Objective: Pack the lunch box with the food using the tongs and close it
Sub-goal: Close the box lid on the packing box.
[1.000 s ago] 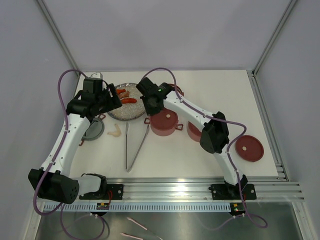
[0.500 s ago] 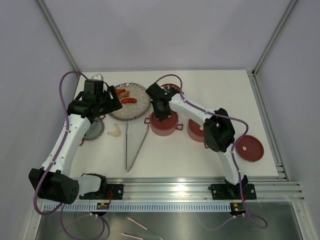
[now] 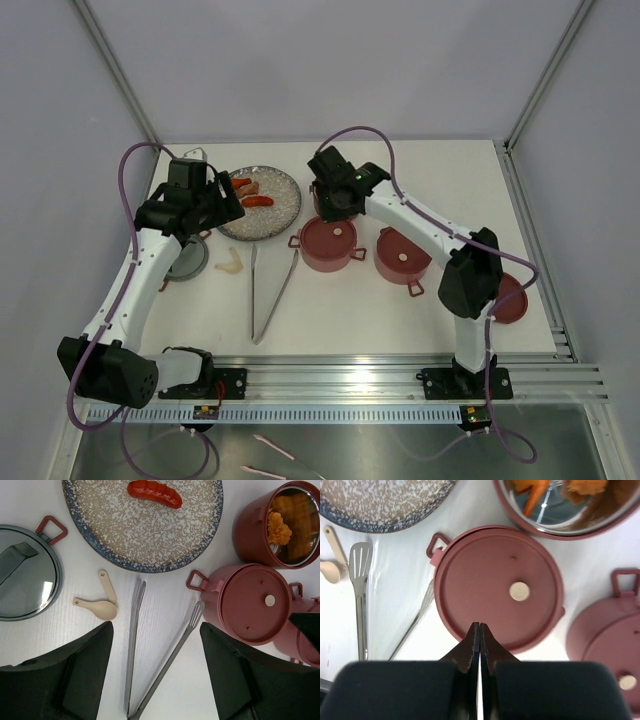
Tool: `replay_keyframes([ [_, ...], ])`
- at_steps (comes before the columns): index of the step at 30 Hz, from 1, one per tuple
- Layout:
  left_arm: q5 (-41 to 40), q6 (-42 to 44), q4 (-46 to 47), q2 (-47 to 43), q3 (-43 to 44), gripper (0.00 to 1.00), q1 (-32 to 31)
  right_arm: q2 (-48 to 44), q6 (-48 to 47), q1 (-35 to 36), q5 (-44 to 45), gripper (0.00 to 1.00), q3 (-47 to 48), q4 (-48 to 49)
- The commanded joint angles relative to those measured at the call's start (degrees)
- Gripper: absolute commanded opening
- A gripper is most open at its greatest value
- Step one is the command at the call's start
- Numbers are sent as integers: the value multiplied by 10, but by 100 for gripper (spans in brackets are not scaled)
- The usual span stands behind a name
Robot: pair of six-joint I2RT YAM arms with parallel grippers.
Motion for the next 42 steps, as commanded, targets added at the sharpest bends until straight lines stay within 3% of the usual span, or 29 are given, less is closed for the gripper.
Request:
replay_keyframes([
  [1, 4, -3, 22, -7, -6, 74, 3, -31, 14, -31, 16, 0, -52, 13],
  [8, 25, -6, 33, 8, -16, 74, 3, -11, 20, -40, -10, 0, -117, 43],
  [16, 94, -19, 76, 66, -30, 73, -4, 31, 14, -39, -29, 0, -119, 56],
  [31, 132, -17, 94, 95, -30, 71, -18, -11, 14, -28, -12, 0, -82, 35],
  [33, 136, -15, 95, 98, -28, 68, -30, -13, 15, -26, -13, 0, -70, 33],
  [36, 137, -13, 100, 100, -32, 52, -36, -7, 10, -19, -24, 0, -38, 34],
  [37, 140, -12, 102, 101, -34, 38, -35, -4, 9, -18, -30, 0, -31, 32],
  [39, 152, -9, 100, 111, -32, 26, -36, 15, 4, -9, -31, 0, -5, 23],
  [40, 154, -8, 99, 116, -31, 15, -36, 23, 1, -8, -34, 0, 2, 21],
  [42, 157, -9, 98, 126, -33, 7, -37, 41, -1, -6, -36, 0, 19, 15],
])
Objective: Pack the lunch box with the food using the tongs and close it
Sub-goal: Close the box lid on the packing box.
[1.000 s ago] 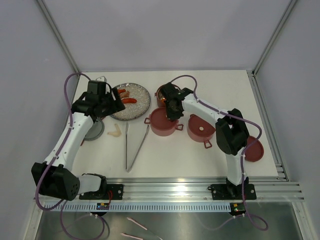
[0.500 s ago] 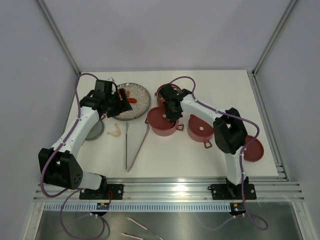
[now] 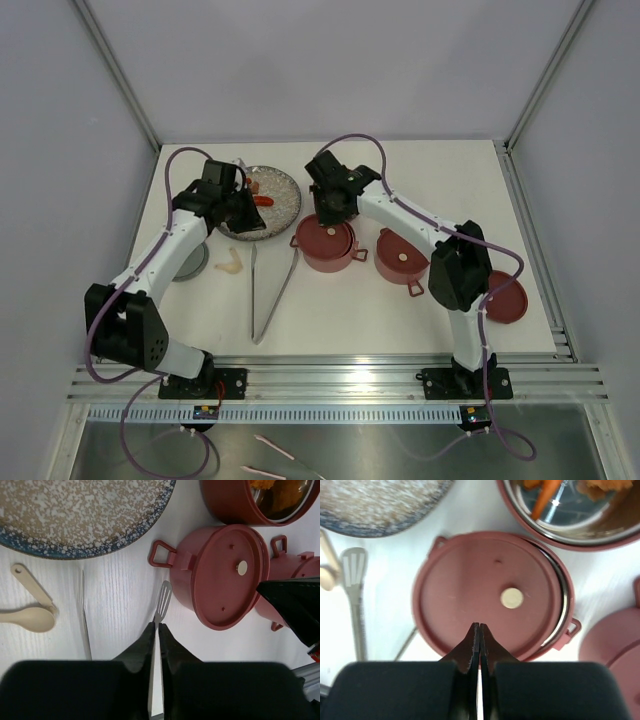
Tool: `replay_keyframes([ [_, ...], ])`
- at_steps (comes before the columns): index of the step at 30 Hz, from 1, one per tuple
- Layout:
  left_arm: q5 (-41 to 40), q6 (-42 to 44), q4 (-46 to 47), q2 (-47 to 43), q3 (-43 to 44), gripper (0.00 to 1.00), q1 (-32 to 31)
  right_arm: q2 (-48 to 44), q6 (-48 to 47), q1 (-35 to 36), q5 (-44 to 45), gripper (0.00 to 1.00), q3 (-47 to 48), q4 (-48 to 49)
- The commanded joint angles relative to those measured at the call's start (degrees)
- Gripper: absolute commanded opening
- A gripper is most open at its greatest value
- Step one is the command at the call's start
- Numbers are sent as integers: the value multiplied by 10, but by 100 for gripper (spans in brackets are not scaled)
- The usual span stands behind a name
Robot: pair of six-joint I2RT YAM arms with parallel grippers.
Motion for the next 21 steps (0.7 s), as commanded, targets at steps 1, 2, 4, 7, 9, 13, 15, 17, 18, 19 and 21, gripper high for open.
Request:
replay_keyframes([
  [1, 24, 5, 26, 14, -5, 3, 0, 17, -11, 11, -11, 0, 42, -12],
  [2, 24, 4, 28, 16, -8, 0, -1, 26, -11, 11, -13, 0, 45, -10],
  [4, 31, 3, 35, 17, -16, 0, -1, 43, -13, 10, -23, 0, 68, -20],
  [7, 40, 3, 36, 31, -20, 0, -1, 75, -11, 13, -33, 0, 102, -36],
  [9, 48, 4, 38, 43, -23, 0, -2, 80, -10, 13, -34, 0, 106, -31],
  [13, 60, -1, 52, 58, -32, 0, -18, 104, -12, 14, -29, 0, 107, -33],
  [15, 63, -6, 58, 62, -34, 0, -29, 115, -12, 13, -28, 0, 100, -35],
  [17, 64, -12, 66, 70, -34, 0, -42, 118, -10, 13, -20, 0, 90, -39],
  [18, 63, -14, 69, 73, -34, 0, -45, 114, -8, 13, -17, 0, 85, -38],
  [19, 66, -18, 75, 75, -33, 0, -48, 111, -6, 13, -14, 0, 79, -35],
  [21, 66, -19, 79, 84, -31, 0, -58, 101, -4, 13, -10, 0, 71, -31],
])
